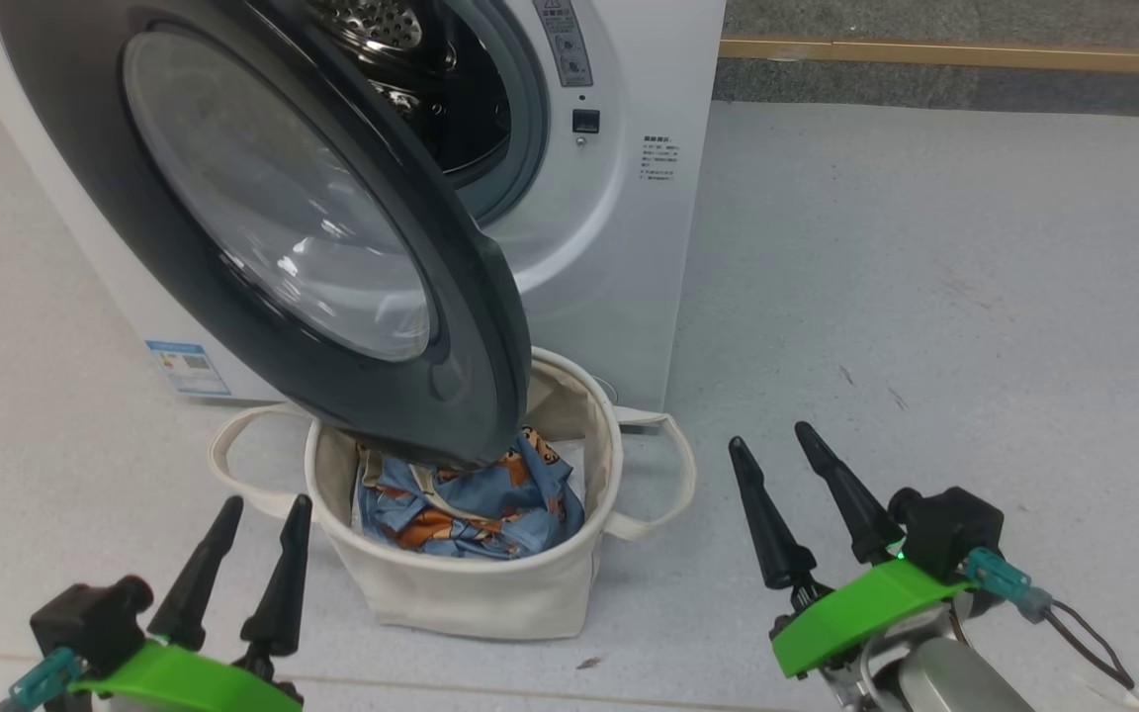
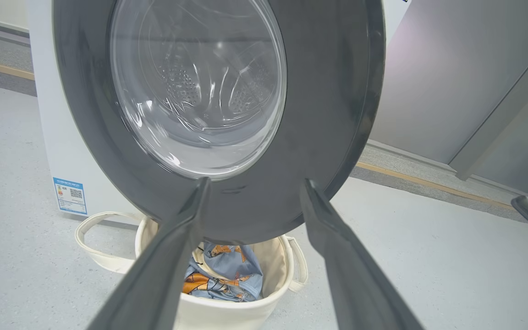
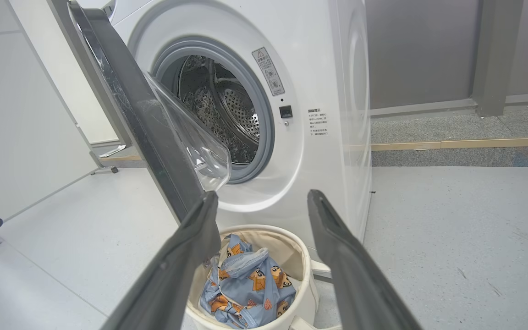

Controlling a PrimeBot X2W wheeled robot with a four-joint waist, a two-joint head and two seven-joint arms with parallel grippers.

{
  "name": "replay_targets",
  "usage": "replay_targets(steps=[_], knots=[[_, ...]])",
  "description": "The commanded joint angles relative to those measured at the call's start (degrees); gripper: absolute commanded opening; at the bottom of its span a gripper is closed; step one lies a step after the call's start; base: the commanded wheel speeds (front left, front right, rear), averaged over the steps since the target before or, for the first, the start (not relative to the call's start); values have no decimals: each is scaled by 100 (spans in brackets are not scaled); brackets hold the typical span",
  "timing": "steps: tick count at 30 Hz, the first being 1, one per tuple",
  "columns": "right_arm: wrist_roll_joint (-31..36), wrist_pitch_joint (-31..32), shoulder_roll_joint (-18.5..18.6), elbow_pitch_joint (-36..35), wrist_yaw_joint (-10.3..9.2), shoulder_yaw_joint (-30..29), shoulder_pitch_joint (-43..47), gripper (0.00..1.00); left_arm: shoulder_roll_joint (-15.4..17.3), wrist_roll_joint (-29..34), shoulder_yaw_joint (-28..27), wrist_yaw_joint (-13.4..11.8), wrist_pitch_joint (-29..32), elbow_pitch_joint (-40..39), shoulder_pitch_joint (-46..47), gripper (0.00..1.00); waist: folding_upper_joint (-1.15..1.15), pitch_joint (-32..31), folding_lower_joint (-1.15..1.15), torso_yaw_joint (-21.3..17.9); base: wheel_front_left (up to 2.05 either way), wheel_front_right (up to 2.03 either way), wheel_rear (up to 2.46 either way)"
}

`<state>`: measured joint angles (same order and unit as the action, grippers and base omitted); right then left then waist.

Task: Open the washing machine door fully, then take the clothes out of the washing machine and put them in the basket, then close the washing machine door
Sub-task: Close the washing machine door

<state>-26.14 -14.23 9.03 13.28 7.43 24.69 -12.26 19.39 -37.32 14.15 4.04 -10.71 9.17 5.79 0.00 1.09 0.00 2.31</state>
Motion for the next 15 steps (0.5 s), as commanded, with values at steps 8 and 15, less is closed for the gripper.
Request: replay_targets(steps=[8, 15], knots=[[62, -34, -21, -268, 6, 77, -13, 100, 166, 52, -181, -129, -25, -313, 94, 100, 0, 8, 0, 15, 0, 0, 0], [76, -20, -46, -315, 6, 100, 8, 0, 147, 56, -134, -180, -16, -358, 60, 100, 0, -10, 0, 58, 0, 0, 0]])
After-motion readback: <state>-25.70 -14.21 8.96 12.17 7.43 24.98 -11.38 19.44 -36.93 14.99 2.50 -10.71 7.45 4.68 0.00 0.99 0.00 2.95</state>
